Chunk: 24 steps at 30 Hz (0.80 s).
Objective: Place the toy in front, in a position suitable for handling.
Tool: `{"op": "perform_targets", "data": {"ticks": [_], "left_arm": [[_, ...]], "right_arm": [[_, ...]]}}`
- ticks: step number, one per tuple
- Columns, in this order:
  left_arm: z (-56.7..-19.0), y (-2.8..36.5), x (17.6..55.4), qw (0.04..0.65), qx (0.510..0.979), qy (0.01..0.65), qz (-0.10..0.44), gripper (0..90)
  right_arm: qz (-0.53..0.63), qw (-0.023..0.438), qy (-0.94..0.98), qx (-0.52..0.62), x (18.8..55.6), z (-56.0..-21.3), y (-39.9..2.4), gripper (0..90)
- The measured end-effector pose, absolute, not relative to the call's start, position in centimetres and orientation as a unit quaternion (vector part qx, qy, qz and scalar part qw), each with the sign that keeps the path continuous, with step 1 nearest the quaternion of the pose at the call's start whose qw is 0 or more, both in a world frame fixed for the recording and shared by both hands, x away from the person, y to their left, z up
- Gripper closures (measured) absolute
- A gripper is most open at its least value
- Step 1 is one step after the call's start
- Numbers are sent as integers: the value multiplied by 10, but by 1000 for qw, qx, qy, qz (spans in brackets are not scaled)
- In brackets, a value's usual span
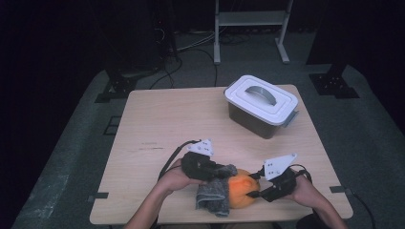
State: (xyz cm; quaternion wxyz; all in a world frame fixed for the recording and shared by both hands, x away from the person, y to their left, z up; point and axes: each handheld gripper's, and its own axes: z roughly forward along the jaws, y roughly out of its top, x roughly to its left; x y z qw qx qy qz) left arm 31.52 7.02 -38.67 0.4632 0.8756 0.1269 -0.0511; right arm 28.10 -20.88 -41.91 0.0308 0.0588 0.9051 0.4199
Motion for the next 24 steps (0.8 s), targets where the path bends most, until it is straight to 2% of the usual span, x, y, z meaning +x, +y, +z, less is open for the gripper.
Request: {"op": "perform_targets", "data": {"ticks": [9, 18, 24], "left_arm": [[-399, 88, 319, 483, 859, 153, -70, 754], [-373, 56, 313, 498, 859, 99, -68, 753], [-372, 46, 314, 497, 860, 94, -68, 751]], "right_arm": [[422, 24, 904, 62, 285, -418, -208, 462], [423, 25, 903, 63, 290, -417, -198, 459], [428, 20, 901, 70, 292, -418, -200, 458]]}}
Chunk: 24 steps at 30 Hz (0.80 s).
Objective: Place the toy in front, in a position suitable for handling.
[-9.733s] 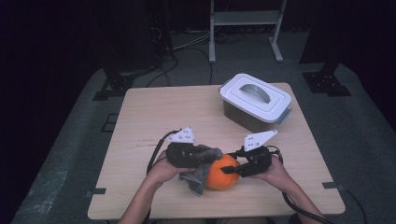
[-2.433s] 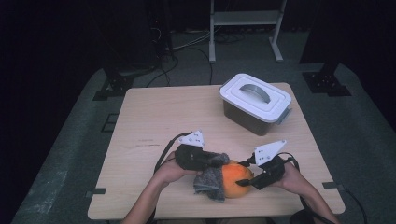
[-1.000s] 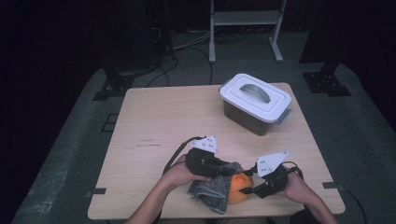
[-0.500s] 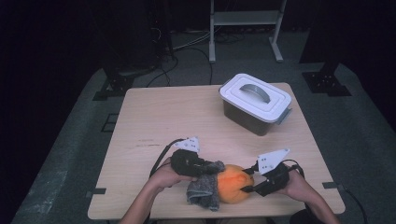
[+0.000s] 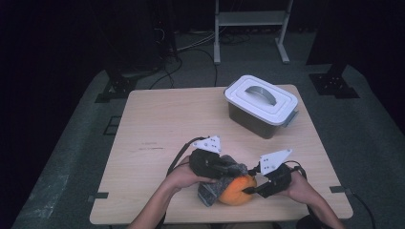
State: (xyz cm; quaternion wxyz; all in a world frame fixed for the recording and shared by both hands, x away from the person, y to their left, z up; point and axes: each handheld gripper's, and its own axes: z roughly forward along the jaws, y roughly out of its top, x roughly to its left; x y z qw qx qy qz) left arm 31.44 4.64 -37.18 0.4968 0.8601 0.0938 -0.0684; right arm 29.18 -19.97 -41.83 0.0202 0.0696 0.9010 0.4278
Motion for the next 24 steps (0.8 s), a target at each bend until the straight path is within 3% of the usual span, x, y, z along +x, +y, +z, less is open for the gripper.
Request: {"op": "perform_targets", "data": {"ticks": [21, 24], "left_arm": [[-386, 87, 321, 519, 841, 139, -68, 747], [-388, 88, 322, 523, 837, 145, -66, 748]], "right_arm": [[449, -3, 885, 123, 313, -424, -228, 434], [450, -4, 882, 141, 315, -424, -232, 400]]}}
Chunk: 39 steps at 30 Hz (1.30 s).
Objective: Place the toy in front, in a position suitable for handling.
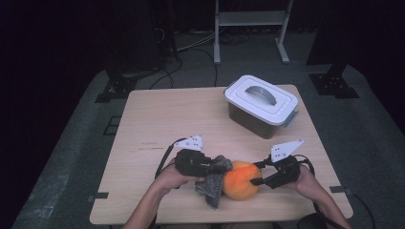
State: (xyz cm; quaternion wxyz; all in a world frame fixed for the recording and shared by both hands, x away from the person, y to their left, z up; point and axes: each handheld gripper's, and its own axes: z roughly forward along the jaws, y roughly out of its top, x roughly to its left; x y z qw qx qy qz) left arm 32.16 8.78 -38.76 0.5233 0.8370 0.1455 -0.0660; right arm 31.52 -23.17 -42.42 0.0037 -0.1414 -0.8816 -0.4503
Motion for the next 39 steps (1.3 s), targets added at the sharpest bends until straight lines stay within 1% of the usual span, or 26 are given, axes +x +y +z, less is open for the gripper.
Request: {"op": "perform_targets", "data": {"ticks": [1, 6, 7, 10, 11, 12, 16, 18, 21, 23, 26, 36, 39], "left_arm": [[-388, 87, 322, 523, 837, 147, -64, 748], [-390, 84, 327, 521, 837, 158, -58, 748], [-391, 83, 328, 523, 836, 159, -59, 748], [-390, 80, 329, 520, 837, 159, -56, 748], [-390, 78, 328, 521, 837, 160, -55, 748], [-389, 76, 328, 518, 839, 158, -52, 748], [-385, 68, 326, 507, 848, 147, -37, 748], [-384, 66, 324, 501, 853, 142, -31, 748], [-384, 69, 325, 497, 856, 141, -27, 748], [-385, 71, 325, 499, 854, 142, -28, 748], [-386, 74, 325, 502, 852, 143, -32, 748], [-388, 78, 325, 500, 853, 149, -31, 745], [-393, 75, 326, 502, 851, 151, -38, 746]], "right_arm": [[-450, 4, -882, -141, 315, -424, -232, 400], [-435, -3, -885, -164, 311, -410, -226, 290], [-435, -3, -885, -164, 311, -410, -226, 290], [-447, -6, -880, -162, 304, -401, -221, 231], [-447, -6, -880, -162, 304, -401, -221, 231], [-441, -15, -883, -158, 301, -397, -214, 191], [-429, -25, -890, -150, 298, -394, -203, 174], [-425, -30, -893, -146, 300, -395, -198, 185], [-428, -29, -892, -141, 300, -398, -198, 300], [-433, -34, -890, -137, 300, -399, -201, 358], [-436, -36, -890, -131, 301, -401, -206, 404], [-448, -21, -880, -154, 308, -406, -225, 407], [-457, -4, -873, -171, 312, -409, -232, 372]]}}
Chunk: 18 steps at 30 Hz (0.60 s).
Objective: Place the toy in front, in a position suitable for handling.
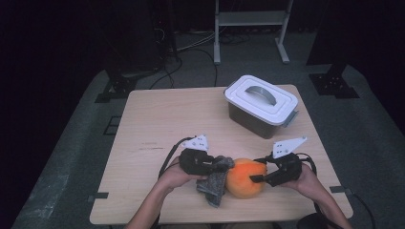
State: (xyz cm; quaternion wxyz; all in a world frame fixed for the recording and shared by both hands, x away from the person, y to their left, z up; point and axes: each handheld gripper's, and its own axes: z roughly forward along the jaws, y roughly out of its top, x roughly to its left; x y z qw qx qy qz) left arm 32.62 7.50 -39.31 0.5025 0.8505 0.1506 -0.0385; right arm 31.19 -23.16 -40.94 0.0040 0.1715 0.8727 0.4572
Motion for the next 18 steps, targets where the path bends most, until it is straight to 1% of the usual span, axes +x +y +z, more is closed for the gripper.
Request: {"op": "perform_targets", "data": {"ticks": [5, 8, 12, 15, 17, 18], "left_arm": [[-396, 70, 328, 508, 847, 152, -46, 746], [-395, 71, 328, 507, 848, 151, -44, 746], [-394, 68, 328, 509, 846, 152, -43, 745], [-394, 64, 327, 507, 849, 145, -44, 745], [-394, 64, 327, 505, 850, 144, -42, 745], [-394, 65, 327, 504, 850, 146, -42, 745]], "right_arm": [[451, -5, 875, 175, 313, -410, -228, 319], [430, -8, 885, 180, 313, -403, -225, 245], [412, 4, 894, 175, 307, -393, -215, 182], [387, 7, 906, 171, 305, -394, -204, 138], [382, -1, 908, 174, 307, -398, -200, 144], [383, -6, 907, 177, 307, -400, -200, 209]]}}
